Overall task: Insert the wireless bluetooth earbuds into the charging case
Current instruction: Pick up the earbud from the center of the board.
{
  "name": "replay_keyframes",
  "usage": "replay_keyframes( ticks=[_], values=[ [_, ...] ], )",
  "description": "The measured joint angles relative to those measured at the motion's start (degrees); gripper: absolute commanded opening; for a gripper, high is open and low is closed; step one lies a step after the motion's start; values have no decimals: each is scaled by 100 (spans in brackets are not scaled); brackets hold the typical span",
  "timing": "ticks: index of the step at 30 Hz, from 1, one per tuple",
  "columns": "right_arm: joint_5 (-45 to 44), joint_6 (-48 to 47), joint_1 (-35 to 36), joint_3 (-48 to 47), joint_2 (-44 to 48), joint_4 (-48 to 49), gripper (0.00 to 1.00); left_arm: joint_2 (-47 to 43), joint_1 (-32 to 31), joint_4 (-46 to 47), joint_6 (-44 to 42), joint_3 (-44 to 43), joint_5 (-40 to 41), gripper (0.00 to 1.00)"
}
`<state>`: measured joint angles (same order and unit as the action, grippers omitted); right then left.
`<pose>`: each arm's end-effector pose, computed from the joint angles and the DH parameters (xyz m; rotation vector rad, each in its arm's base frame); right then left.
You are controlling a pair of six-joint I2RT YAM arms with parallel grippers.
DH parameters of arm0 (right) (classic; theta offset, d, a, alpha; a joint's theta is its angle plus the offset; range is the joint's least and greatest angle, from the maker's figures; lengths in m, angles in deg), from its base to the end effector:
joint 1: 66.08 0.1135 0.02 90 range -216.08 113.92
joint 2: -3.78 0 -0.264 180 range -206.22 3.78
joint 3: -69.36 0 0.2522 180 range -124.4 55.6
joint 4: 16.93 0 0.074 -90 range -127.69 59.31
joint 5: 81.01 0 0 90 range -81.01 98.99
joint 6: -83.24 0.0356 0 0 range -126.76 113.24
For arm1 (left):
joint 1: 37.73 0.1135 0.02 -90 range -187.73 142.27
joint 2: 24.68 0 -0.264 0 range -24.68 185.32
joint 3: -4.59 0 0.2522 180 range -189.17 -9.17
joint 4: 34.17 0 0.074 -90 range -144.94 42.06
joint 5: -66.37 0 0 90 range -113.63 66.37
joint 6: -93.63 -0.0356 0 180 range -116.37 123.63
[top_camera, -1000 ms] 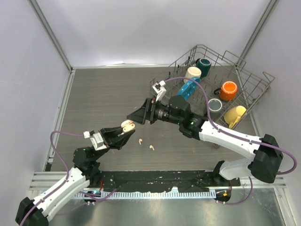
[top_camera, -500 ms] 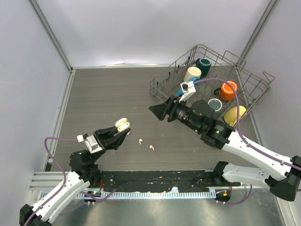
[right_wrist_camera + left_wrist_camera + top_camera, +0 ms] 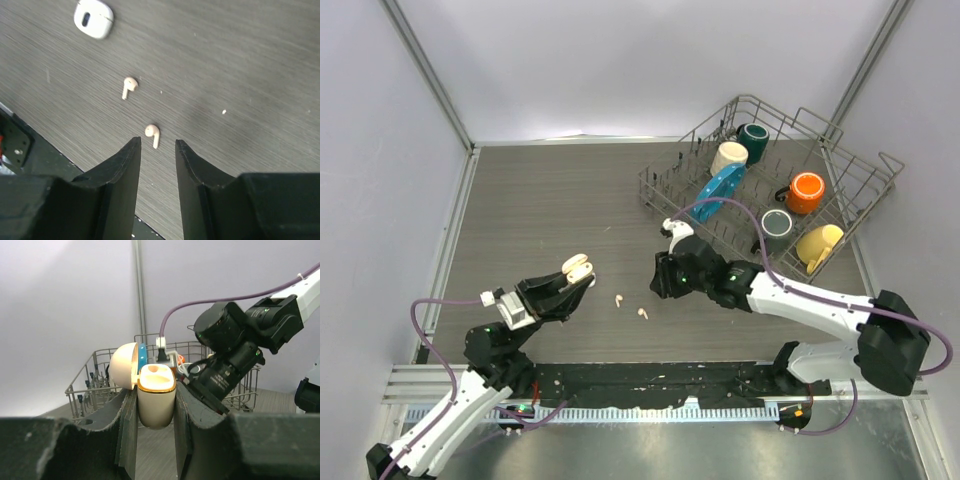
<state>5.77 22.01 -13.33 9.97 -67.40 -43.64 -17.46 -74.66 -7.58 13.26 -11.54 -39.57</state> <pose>0.1635 0.2117 0.2437 -0.4545 2.2928 0.6863 0.0704 -0.0651 0.2486 0.4894 0.8881 -0.8768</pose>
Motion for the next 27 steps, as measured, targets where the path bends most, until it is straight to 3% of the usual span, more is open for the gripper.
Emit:
replay_keyframes(
  ticks=[12, 27],
  values=[
    [378, 4, 201, 186, -1296, 505, 38, -50, 0, -173, -7, 0, 35, 0],
    [378, -254, 424, 168, -1810, 887, 49, -50, 0, -197, -7, 0, 68, 0]
  ],
)
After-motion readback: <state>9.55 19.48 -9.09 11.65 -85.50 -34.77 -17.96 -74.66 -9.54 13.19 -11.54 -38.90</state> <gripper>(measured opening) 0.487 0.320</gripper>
